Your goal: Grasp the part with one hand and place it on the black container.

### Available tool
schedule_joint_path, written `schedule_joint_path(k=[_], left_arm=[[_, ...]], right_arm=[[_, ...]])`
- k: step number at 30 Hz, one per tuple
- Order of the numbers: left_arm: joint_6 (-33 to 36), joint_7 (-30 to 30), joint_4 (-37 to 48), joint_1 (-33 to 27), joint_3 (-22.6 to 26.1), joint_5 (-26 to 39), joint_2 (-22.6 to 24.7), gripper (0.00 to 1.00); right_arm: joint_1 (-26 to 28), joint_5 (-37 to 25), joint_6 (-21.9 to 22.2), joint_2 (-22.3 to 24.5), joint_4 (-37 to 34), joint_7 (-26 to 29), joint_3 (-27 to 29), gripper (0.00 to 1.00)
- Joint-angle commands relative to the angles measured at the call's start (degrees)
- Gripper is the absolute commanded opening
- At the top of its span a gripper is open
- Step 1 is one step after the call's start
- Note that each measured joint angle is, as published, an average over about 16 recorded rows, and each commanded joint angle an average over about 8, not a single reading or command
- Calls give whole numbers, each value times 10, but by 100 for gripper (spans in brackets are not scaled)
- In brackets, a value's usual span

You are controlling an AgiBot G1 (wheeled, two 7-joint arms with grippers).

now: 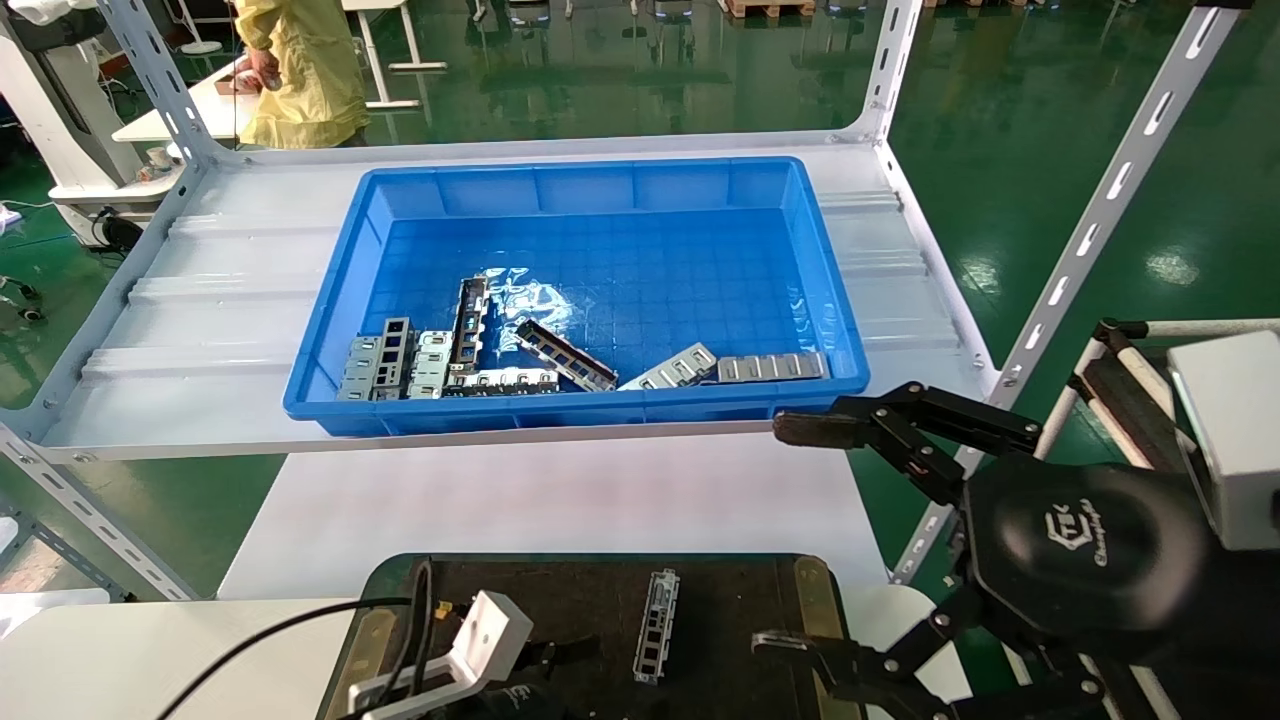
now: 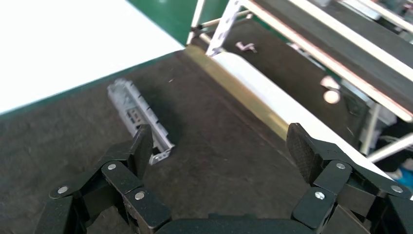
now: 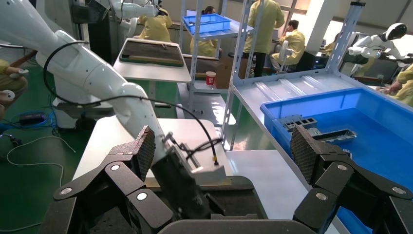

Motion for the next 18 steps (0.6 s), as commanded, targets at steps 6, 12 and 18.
schedule_joint_path(k=[6,12,18], left_arm=[[97,55,-12,0,-32,-19,-47,100],[148,81,-25,6,-52,-40,-79,100],[168,88,-35,7,-63,-52,-95,100]], right_arm=[[0,0,0,0,0,0,0,100],[0,0,0,0,0,0,0,100],[0,0,0,0,0,0,0,100]])
